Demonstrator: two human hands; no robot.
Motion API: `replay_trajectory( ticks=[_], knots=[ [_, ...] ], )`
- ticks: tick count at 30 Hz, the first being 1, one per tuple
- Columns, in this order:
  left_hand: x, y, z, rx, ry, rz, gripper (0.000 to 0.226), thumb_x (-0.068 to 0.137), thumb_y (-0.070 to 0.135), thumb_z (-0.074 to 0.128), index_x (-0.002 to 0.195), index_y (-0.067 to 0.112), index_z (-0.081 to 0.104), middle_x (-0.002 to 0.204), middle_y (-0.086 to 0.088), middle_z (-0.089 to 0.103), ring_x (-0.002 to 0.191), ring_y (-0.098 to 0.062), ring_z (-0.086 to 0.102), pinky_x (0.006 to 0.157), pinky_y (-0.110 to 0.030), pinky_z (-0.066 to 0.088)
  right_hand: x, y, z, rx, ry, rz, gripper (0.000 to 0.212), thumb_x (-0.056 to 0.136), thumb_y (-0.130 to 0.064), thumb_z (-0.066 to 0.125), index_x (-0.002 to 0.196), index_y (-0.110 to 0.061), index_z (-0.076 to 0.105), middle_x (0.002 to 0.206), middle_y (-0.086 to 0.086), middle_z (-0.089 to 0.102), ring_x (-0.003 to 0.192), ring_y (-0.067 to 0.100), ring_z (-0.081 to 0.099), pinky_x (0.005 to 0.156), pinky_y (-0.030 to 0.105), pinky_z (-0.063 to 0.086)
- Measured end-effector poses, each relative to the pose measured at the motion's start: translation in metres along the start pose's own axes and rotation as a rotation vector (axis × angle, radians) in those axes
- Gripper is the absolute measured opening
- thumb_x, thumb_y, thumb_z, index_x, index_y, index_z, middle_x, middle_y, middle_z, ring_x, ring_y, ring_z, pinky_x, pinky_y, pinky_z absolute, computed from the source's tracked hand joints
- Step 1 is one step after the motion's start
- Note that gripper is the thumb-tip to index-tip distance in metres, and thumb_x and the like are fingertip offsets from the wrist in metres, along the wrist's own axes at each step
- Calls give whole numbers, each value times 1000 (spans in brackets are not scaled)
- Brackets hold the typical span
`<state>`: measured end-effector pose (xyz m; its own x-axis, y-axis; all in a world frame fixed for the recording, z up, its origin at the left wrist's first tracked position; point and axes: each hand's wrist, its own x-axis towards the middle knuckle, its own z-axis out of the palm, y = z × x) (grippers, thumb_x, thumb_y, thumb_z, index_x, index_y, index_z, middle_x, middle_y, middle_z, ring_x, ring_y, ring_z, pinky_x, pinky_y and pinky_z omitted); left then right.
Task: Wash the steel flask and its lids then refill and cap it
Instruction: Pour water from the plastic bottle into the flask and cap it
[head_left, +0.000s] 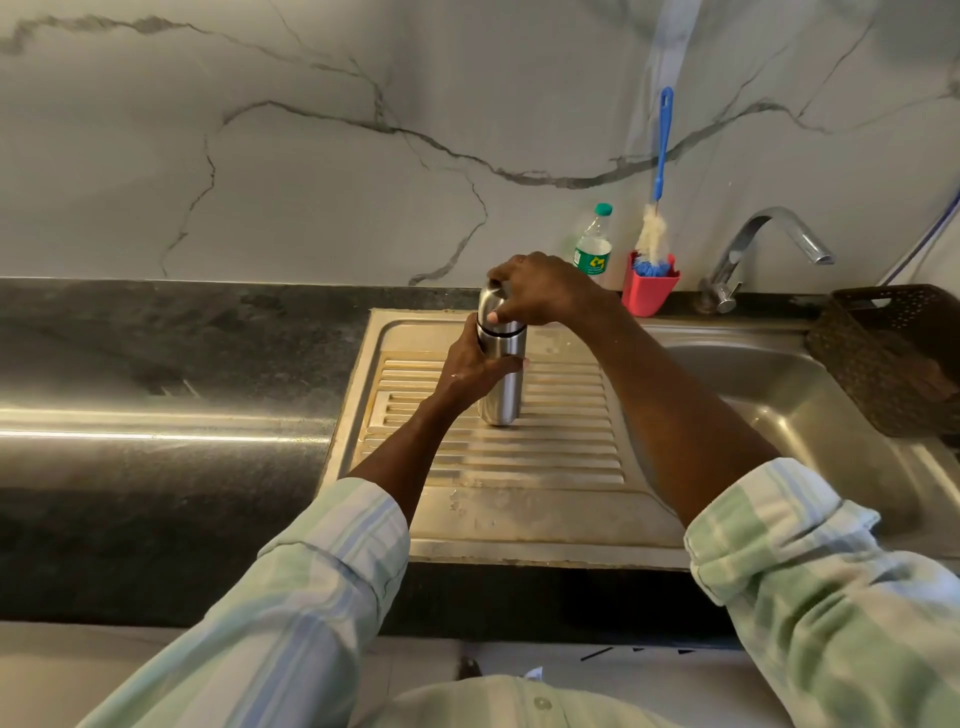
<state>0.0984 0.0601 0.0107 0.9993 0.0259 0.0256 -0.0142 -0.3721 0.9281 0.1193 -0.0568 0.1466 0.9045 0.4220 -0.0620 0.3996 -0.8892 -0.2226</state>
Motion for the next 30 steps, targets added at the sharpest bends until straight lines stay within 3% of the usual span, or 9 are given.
replay_trajectory(
  ticks=[3, 6, 9, 12, 17, 20, 25, 28, 30],
  knots=[
    [-1, 1, 0, 11, -9, -2, 83, 76, 21, 85, 143, 18, 36, 122, 6, 56, 103, -12, 54, 71, -11, 40, 1, -5, 8, -86, 142, 104, 67, 81, -66, 62, 117, -10, 59, 108, 4, 63, 99, 25, 61, 78, 33, 44],
    [-1, 0, 0, 22, -16, -8, 85, 75, 24, 84, 144, 18, 35, 121, 7, 55, 105, -13, 53, 72, -13, 40, 2, -6, 8, -165, 169, 129, 81, 78, -79, 52, 118, -9, 57, 116, 10, 61, 107, 28, 58, 82, 35, 42],
    [-1, 1, -1, 10, -5, -11, 81, 75, 21, 85, 141, 17, 38, 122, 3, 57, 104, -13, 54, 71, -13, 41, 6, -7, -1, -85, -61, 16, 73, 88, -51, 64, 144, -12, 39, 145, 12, 41, 130, 30, 45, 100, 39, 40],
    [-2, 2, 1, 13, 9, 2, 80, 76, 20, 84, 141, 19, 39, 121, 4, 57, 104, -15, 56, 70, -12, 41, 9, -6, -2, -91, -128, -53, 55, 91, -28, 64, 140, -11, 46, 139, 10, 51, 121, 25, 50, 89, 30, 41],
    [-3, 1, 1, 16, 10, 3, 80, 76, 19, 84, 142, 15, 38, 127, -2, 60, 106, -19, 58, 73, -12, 42, 8, -10, 16, -192, 147, 154, 69, 87, -76, 38, 92, -11, 60, 91, 7, 62, 81, 21, 53, 70, 32, 41],
    [-4, 2, 0, -1, 7, 3, 79, 76, 18, 84, 141, 17, 39, 125, 0, 59, 103, -14, 55, 70, -11, 41, 7, -10, 13, -138, 125, 243, 86, 84, -84, 21, 91, -10, 63, 100, 12, 67, 86, 26, 56, 75, 35, 42],
    [-3, 0, 1, 6, 9, 24, 80, 76, 19, 84, 141, 18, 38, 125, 1, 57, 104, -14, 55, 70, -12, 40, 10, -4, -24, 110, -312, 35, 69, 88, -23, 70, 148, -12, 38, 147, 11, 45, 129, 28, 48, 103, 38, 43],
    [-3, -1, 1, 7, 8, 28, 80, 77, 18, 84, 142, 17, 37, 120, 5, 54, 103, -13, 53, 69, -9, 40, 12, -4, -13, -39, -121, 69, 44, 86, -48, 68, 105, -9, 64, 98, 8, 67, 87, 22, 66, 79, 33, 52],
    [-2, -3, 1, 2, 9, 37, 80, 75, 19, 85, 140, 18, 39, 118, 7, 56, 105, -16, 58, 70, -10, 42, 12, -5, -4, -126, 55, 192, 65, 86, -75, 44, 72, -12, 52, 70, 3, 55, 71, 19, 57, 70, 32, 46]
  ],
)
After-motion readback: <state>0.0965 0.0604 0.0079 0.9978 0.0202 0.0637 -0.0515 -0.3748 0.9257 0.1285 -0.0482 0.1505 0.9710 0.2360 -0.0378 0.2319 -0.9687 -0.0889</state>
